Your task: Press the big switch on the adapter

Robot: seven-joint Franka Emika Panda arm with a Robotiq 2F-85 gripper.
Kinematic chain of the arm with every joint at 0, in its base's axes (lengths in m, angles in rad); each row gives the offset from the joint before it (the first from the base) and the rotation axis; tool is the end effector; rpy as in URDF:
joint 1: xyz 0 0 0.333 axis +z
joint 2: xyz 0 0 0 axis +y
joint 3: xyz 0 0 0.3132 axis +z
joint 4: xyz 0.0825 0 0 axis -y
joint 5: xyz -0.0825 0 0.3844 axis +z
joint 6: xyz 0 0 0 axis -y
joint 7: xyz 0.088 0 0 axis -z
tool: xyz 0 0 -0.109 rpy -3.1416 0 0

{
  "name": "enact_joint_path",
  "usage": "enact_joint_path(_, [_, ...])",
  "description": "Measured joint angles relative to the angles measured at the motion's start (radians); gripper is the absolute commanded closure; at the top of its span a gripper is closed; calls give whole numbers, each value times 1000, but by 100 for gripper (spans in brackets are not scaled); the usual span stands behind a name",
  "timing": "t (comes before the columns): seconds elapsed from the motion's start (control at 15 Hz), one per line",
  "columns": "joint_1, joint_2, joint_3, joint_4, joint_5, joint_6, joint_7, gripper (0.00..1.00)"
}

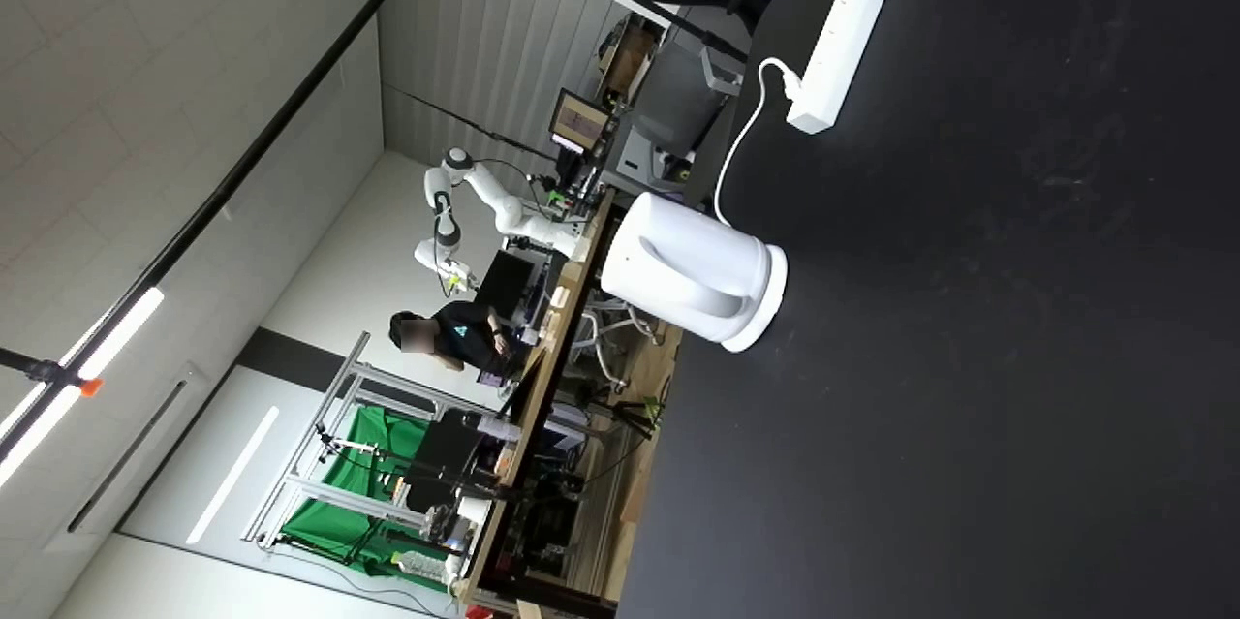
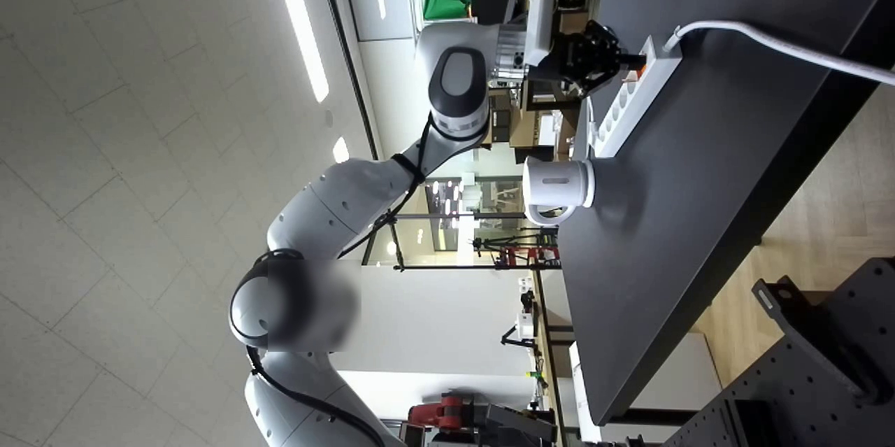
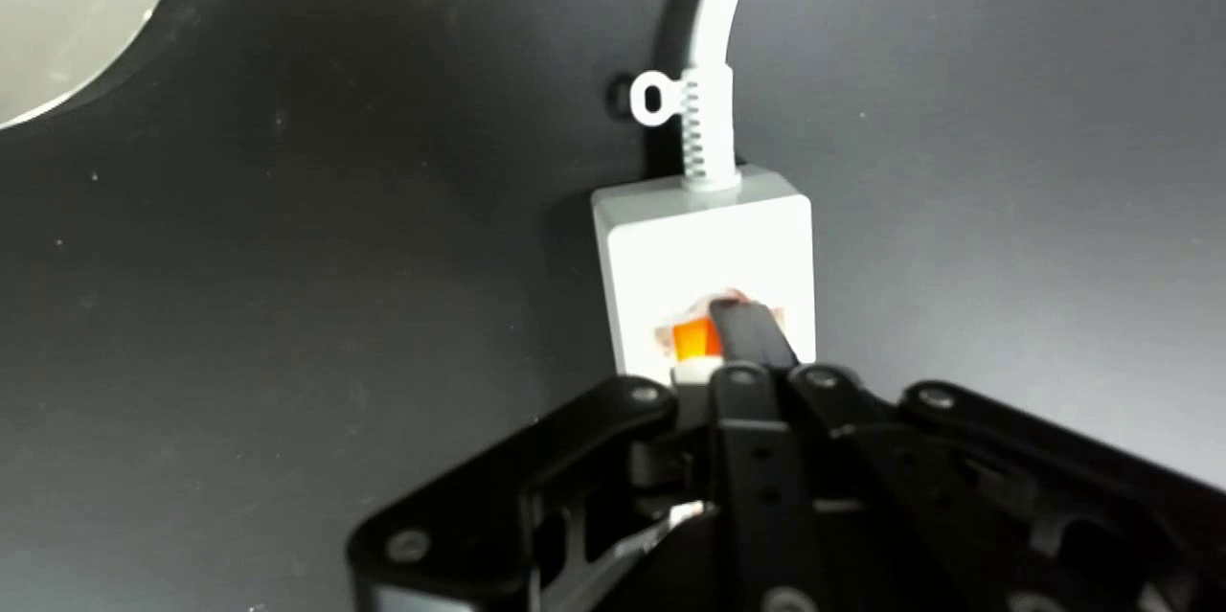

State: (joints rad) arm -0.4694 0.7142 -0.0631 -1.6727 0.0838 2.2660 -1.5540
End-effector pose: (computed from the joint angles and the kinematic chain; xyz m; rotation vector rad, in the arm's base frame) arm 0.5763 -0.3327 0.1741 -2.6746 -1.4213 0.0659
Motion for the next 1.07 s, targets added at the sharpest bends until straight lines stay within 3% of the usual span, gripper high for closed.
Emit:
enact_joint_path(0.8, [3,2,0,1,-2,4,-11,100])
enact_joint_path(1.07, [30,-23,-7,-66,-5,107,18,100])
